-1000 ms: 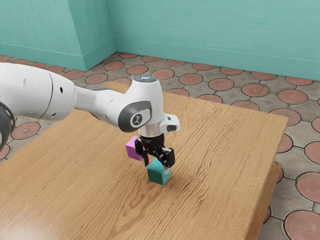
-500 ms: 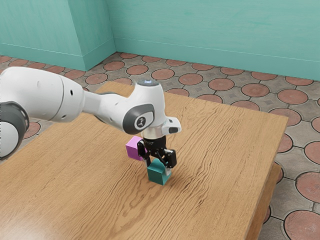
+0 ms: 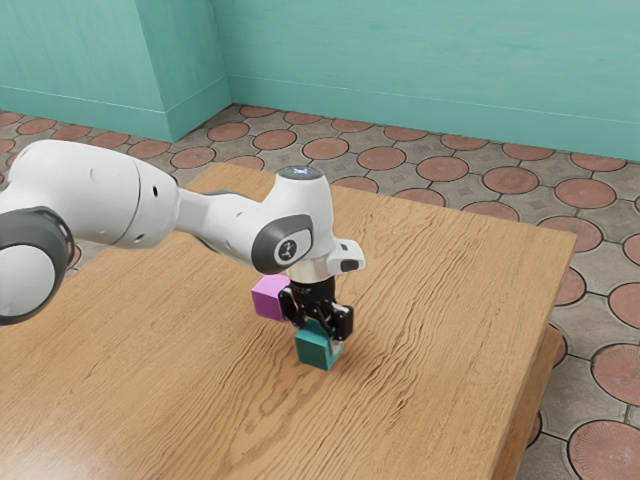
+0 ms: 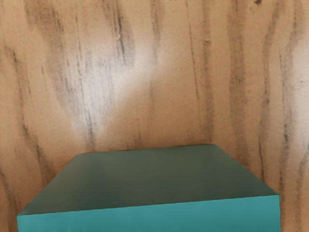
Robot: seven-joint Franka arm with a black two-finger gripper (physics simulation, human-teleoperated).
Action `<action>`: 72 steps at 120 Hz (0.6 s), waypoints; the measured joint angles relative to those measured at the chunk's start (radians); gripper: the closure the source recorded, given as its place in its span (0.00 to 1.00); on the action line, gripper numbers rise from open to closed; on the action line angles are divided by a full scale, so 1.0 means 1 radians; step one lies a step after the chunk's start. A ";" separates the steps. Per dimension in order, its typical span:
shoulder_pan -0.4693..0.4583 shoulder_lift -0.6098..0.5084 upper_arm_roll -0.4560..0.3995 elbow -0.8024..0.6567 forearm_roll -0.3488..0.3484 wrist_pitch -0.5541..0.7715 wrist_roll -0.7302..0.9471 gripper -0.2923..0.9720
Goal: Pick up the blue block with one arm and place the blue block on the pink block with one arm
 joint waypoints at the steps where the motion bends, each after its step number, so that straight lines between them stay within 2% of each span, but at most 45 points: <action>1: 0.000 0.000 0.000 0.000 0.003 0.000 -0.001 0.42; 30: -0.003 -0.001 0.002 0.027 0.068 0.001 -0.019 0.47; 43: 0.011 -0.079 0.001 0.032 0.079 -0.003 -0.026 0.48; 58: 0.112 -0.140 -0.014 0.033 0.086 -0.007 -0.022 0.48; 72: 0.236 -0.142 -0.089 0.036 0.119 -0.022 -0.011 0.47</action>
